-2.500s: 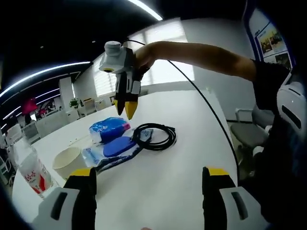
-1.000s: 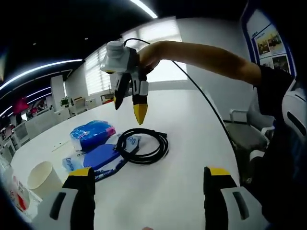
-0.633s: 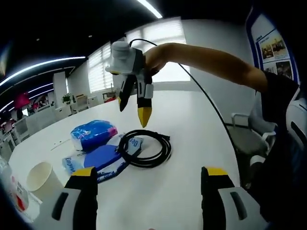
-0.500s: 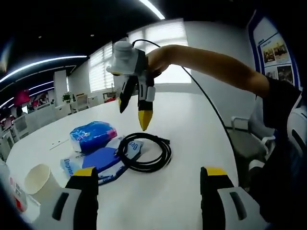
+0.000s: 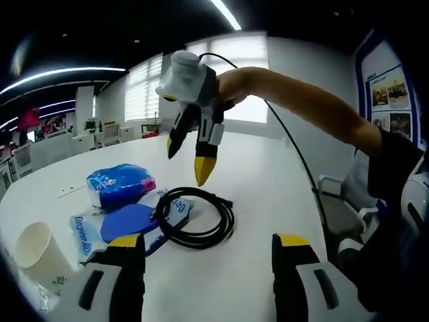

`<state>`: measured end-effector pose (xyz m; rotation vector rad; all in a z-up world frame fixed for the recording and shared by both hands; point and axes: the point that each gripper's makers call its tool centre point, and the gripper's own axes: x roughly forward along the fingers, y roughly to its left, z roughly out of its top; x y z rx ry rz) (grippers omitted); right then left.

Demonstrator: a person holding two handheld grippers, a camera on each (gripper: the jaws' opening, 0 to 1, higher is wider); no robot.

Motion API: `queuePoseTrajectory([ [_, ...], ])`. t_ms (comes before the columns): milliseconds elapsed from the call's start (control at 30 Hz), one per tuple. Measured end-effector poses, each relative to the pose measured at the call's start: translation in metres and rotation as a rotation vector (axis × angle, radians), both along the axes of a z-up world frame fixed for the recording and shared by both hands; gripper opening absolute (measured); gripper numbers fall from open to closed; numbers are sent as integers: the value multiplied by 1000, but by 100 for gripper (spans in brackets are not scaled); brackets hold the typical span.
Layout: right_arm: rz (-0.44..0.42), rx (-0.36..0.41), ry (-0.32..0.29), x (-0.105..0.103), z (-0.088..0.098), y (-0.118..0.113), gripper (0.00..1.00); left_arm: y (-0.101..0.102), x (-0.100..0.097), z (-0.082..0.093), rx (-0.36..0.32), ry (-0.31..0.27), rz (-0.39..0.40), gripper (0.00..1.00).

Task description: Arrange the tabletop items into an orderly group along one side of the table until the central work area is clear of visible clutter.

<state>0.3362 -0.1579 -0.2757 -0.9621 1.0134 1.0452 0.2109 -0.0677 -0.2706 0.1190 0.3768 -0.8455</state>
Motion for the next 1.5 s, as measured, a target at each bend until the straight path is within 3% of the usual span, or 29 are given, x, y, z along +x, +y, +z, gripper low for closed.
queuePoseTrajectory([
  [567,16,14,38,-4,-8,1,58,-2,19,-6,-36,36,45,67],
  [700,23,17,50,-6,-12,2,56,-1,26,-4,-90,59,78,64],
  [1067,34,17,67,-4,-12,5,51,-2,33,-11,-100,89,99,60],
  [1200,35,16,67,-8,-13,4,50,-1,38,-7,-145,106,123,58],
  [1500,44,23,74,-13,-19,7,47,-8,45,-11,-127,118,132,55],
])
